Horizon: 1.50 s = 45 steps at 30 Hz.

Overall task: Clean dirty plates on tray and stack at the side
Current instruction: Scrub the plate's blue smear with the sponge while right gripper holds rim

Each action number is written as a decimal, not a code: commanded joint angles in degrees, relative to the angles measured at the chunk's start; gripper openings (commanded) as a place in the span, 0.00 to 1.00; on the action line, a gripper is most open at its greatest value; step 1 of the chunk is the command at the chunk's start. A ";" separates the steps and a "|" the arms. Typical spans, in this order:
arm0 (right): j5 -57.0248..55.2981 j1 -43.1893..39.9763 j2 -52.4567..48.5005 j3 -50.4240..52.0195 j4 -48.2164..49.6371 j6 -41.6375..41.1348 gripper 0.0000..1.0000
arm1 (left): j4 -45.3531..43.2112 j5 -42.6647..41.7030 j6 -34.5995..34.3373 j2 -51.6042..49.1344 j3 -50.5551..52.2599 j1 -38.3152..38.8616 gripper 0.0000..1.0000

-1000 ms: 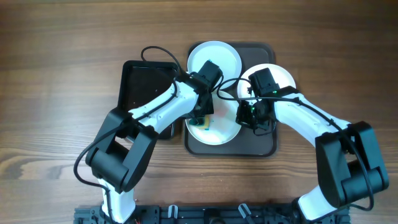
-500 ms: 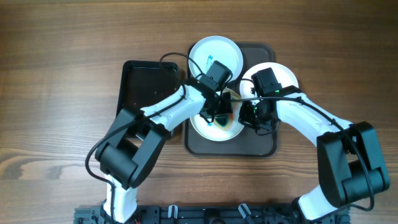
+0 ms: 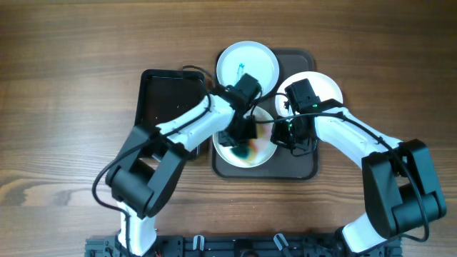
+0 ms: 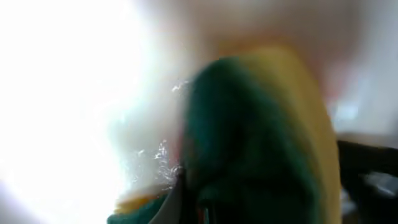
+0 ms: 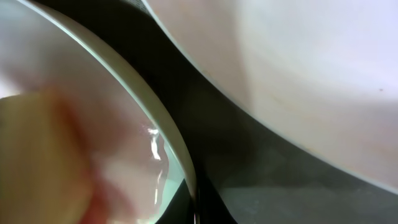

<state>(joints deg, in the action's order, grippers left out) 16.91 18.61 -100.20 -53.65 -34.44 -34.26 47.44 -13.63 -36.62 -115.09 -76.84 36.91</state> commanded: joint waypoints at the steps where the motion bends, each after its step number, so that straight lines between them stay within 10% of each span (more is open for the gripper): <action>1: -2.91 -0.57 -0.83 0.63 0.33 -0.33 0.05 | 3.19 20.17 -1.62 -0.70 2.91 -4.90 0.04; 7: -3.19 -0.57 -0.83 0.66 0.31 -0.26 0.04 | 2.29 22.53 -1.60 -0.61 2.91 -5.38 0.04; 15: -3.54 -0.57 -0.83 0.63 0.24 -0.24 0.04 | -11.69 -3.89 -4.48 -1.99 2.93 -0.72 0.04; 24: -3.52 -0.57 -0.83 0.63 -0.26 0.22 0.04 | -17.18 -9.20 -8.87 -5.86 3.02 6.12 0.04; 35: -3.54 -0.57 -0.83 0.63 -0.92 0.87 0.04 | -16.28 -16.20 -1.05 -4.72 2.99 6.69 0.04; 45: -3.52 -0.57 -0.83 0.63 -0.98 0.85 0.04 | -11.74 -6.34 0.81 -4.70 2.99 5.22 0.04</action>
<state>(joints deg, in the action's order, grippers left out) 14.06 17.08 -99.85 -53.67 -35.55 -34.48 30.94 -21.91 -37.01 -116.79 -75.55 40.58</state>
